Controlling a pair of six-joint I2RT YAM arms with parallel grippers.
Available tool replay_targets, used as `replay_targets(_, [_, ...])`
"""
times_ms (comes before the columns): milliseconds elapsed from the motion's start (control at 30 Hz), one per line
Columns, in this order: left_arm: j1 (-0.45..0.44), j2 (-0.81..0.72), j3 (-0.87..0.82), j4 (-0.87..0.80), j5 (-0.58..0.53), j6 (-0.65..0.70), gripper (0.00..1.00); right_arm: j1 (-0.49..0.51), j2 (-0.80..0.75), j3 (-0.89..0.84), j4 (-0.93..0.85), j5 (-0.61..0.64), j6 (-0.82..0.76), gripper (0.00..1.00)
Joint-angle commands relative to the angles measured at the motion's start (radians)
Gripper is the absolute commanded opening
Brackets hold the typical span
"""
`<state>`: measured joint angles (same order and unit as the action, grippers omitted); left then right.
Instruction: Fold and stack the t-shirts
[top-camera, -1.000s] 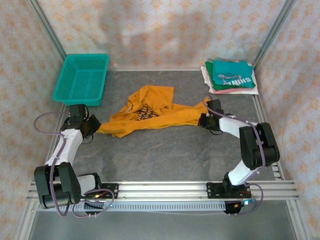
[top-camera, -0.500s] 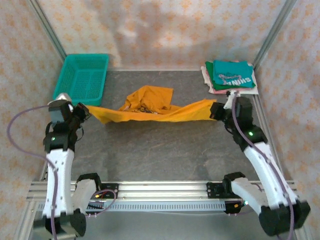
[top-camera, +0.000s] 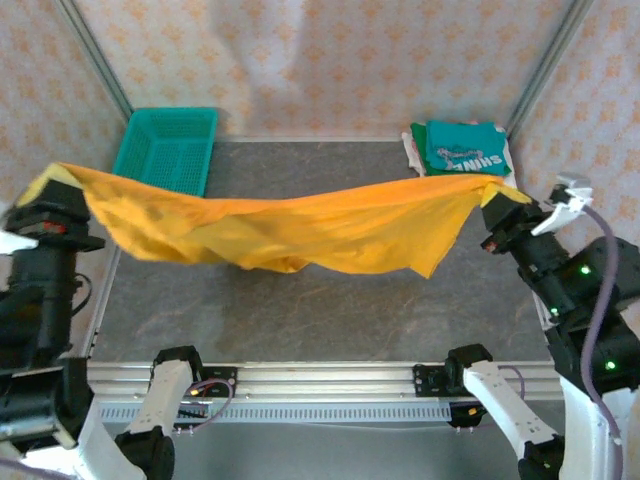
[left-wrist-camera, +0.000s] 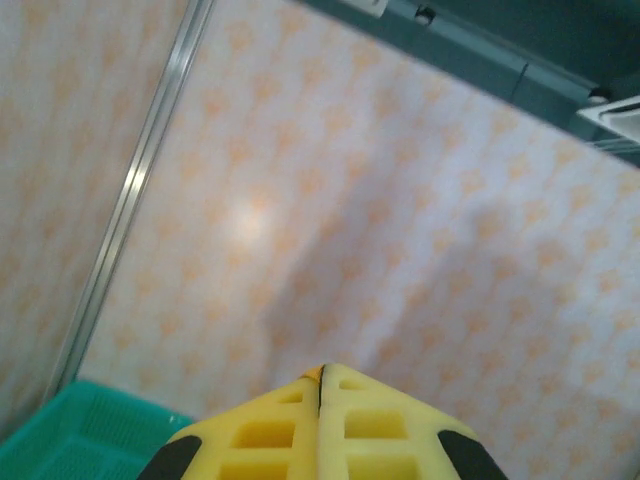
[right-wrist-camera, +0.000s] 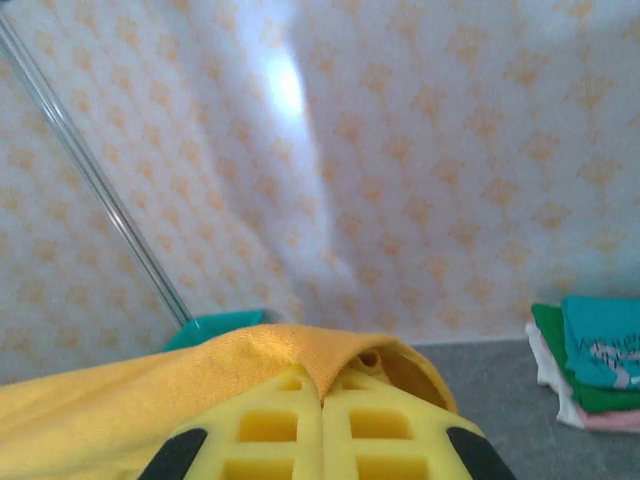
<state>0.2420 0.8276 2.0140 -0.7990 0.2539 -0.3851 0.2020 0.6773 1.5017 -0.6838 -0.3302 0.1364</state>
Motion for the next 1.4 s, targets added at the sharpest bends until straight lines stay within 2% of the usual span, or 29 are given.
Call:
replay_targets(0, [-0.007,0.18,0.181,-0.102,-0.008,0.058,0.0,0.004,0.069,0.061,-0.031,0.071,-0.006,0.0])
replay_targets(133, [-0.007,0.411,0.403,-0.1,0.02,0.056,0.0,0.004,0.19,0.131,-0.032,0.16,-0.018,0.0])
replay_targets(200, [-0.008,0.528,0.486,-0.077,0.069,0.034,0.0,0.006,0.257,0.147,-0.007,0.182,-0.023,0.0])
replay_targets(300, [-0.026,0.682,0.528,-0.047,0.092,0.041,0.0,0.005,0.363,0.127,0.06,0.222,-0.032,0.0])
replay_targets(433, [-0.133,0.858,0.488,-0.016,0.02,0.161,0.0,0.002,0.521,0.036,0.21,0.246,-0.023,0.0])
replay_targets(600, [-0.219,1.163,0.491,0.025,-0.032,0.222,0.0,-0.015,0.811,-0.009,0.387,0.284,-0.015,0.0])
replay_targets(667, [-0.238,1.307,0.521,0.063,-0.064,0.233,0.0,-0.023,0.952,0.001,0.47,0.305,-0.008,0.0])
replay_targets(733, [-0.246,1.474,0.641,0.068,-0.086,0.236,0.0,-0.036,1.092,0.055,0.52,0.297,0.005,0.0])
replay_targets(767, [-0.248,1.562,0.721,0.06,-0.096,0.236,0.0,-0.043,1.164,0.101,0.525,0.293,0.018,0.03])
replay_targets(800, [-0.248,1.659,0.82,0.061,-0.103,0.235,0.0,-0.052,1.244,0.164,0.52,0.291,0.032,0.23])
replay_targets(833, [-0.248,1.741,0.898,0.078,-0.109,0.239,0.14,-0.062,1.326,0.243,0.499,0.29,0.041,0.35])
replay_targets(867, [-0.248,1.789,0.935,0.106,-0.124,0.241,0.33,-0.07,1.389,0.322,0.468,0.299,0.05,0.41])
replay_targets(900, [-0.248,1.815,0.937,0.159,-0.143,0.244,0.6,-0.077,1.459,0.409,0.425,0.325,0.065,0.49])
replay_targets(933, [-0.248,1.819,0.923,0.209,-0.143,0.253,0.78,-0.085,1.512,0.502,0.379,0.329,0.069,0.55])
replay_targets(1000, [-0.248,1.792,0.898,0.247,-0.158,0.254,0.81,-0.088,1.55,0.599,0.331,0.314,0.069,0.62])
replay_targets(1067, [-0.248,1.728,0.866,0.246,-0.175,0.255,0.87,-0.088,1.516,0.586,0.348,0.29,0.062,0.64])
replay_targets(1133, [-0.248,1.647,0.816,0.21,-0.158,0.258,0.98,-0.089,1.455,0.538,0.34,0.259,0.052,0.64])
replay_targets(1200, [-0.252,1.555,0.736,0.159,-0.15,0.252,0.95,-0.085,1.378,0.442,0.341,0.228,0.052,0.65])
replay_targets(1267, [-0.257,1.431,0.549,0.166,-0.161,0.225,0.92,-0.074,1.27,0.273,0.4,0.203,0.062,0.64])
replay_targets(1367, [-0.275,1.198,0.082,0.353,-0.111,0.152,0.88,-0.049,1.106,0.008,0.49,0.147,0.092,0.63])
